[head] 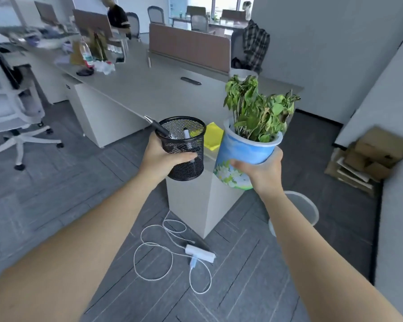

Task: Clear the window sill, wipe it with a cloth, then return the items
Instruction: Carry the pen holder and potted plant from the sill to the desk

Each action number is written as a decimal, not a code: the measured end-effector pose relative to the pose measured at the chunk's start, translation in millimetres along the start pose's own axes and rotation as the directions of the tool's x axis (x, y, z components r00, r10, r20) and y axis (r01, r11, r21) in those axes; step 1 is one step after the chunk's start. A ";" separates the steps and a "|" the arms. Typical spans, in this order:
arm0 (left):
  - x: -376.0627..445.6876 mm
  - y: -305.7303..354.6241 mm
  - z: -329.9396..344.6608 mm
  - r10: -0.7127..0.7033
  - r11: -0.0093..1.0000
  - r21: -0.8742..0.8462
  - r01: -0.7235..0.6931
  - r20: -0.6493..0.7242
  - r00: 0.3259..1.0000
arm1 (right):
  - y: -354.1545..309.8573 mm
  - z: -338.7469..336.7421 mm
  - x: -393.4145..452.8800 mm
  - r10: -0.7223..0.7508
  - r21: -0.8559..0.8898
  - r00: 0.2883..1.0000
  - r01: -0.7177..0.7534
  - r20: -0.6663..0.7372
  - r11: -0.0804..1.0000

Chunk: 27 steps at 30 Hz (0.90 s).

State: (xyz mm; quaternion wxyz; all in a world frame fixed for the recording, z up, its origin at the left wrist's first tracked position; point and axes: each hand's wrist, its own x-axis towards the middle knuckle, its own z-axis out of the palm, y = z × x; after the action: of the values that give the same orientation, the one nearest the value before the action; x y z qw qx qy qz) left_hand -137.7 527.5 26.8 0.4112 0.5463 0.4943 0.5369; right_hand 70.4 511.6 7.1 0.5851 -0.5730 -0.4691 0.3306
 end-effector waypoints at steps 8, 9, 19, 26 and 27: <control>130.9 -41.1 -39.8 -0.056 0.997 -0.062 0.055 -0.022 0.998 | 16.2 97.4 100.2 0.047 -0.047 0.999 -0.046 0.021 0.998; 149.1 -47.4 -45.5 -0.052 0.997 -0.057 0.051 -0.011 0.999 | 19.3 110.4 109.8 0.070 -0.060 0.998 -0.070 0.003 0.996; 337.6 -109.6 -92.0 -0.092 0.995 0.049 0.083 0.202 0.975 | 54.3 223.3 213.1 0.164 -0.058 0.966 -0.179 -0.199 0.982; 432.5 -159.2 -70.2 -0.089 0.995 0.071 0.076 0.216 0.972 | 93.8 266.3 289.5 0.191 -0.044 0.956 -0.205 -0.223 0.978; 444.4 -168.2 -67.0 -0.098 0.994 0.067 0.085 0.211 0.973 | 101.8 270.7 302.3 0.189 -0.047 0.957 -0.203 -0.219 0.978</control>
State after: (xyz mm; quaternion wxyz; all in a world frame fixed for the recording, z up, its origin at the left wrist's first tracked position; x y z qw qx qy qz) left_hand -249.7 987.3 -52.2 0.4704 0.5892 0.4871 0.4408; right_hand -62.2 901.3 -67.5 0.5763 -0.6686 -0.3556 0.3073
